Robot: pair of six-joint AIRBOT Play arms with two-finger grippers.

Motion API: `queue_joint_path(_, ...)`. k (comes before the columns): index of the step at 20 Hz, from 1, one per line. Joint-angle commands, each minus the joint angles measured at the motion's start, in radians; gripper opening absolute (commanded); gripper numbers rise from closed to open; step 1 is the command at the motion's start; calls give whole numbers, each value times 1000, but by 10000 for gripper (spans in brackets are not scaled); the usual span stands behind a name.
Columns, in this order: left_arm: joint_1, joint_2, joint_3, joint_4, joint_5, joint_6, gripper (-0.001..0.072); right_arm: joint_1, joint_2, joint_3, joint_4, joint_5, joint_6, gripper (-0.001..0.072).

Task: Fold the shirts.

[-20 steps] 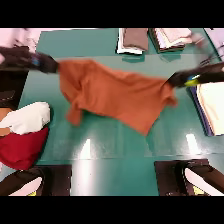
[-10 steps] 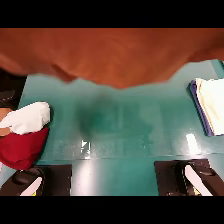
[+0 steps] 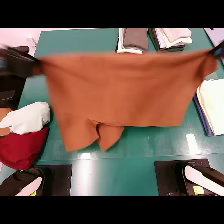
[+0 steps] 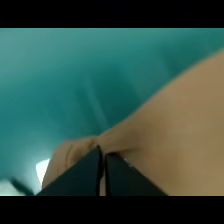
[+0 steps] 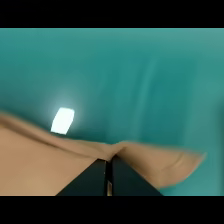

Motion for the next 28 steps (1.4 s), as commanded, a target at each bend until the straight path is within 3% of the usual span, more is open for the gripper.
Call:
queue_joint_path(1,0,-213,-182,-17,118,51,26,68,-189,-160,8,-49,4,19)
queue_joint_path(3,0,-332,-186,-13,211,46,28,87,-276,-189,11,-134,15,20)
queue_joint_path(4,0,-371,-184,-6,253,39,170,95,-316,-182,18,-166,32,28)
queue_joint_path(5,0,-396,-174,3,282,12,483,96,-347,-160,18,-178,32,162)
queue_joint_path(6,11,-408,-152,17,287,-16,601,96,-377,-119,18,-178,33,394)
queue_joint_path(10,172,-404,-31,21,120,-42,602,63,-378,8,17,-121,29,411)
queue_joint_path(14,336,-406,-88,-90,-7,-39,601,40,-251,-92,16,-121,6,411)
queue_joint_path(21,354,-408,-409,-206,127,-29,602,79,-87,-359,18,-217,0,410)
queue_joint_path(26,354,-410,-513,-409,185,84,600,108,-71,-394,18,-233,1,410)
queue_joint_path(28,346,-410,-522,-416,195,85,600,108,-71,-393,18,-237,4,410)
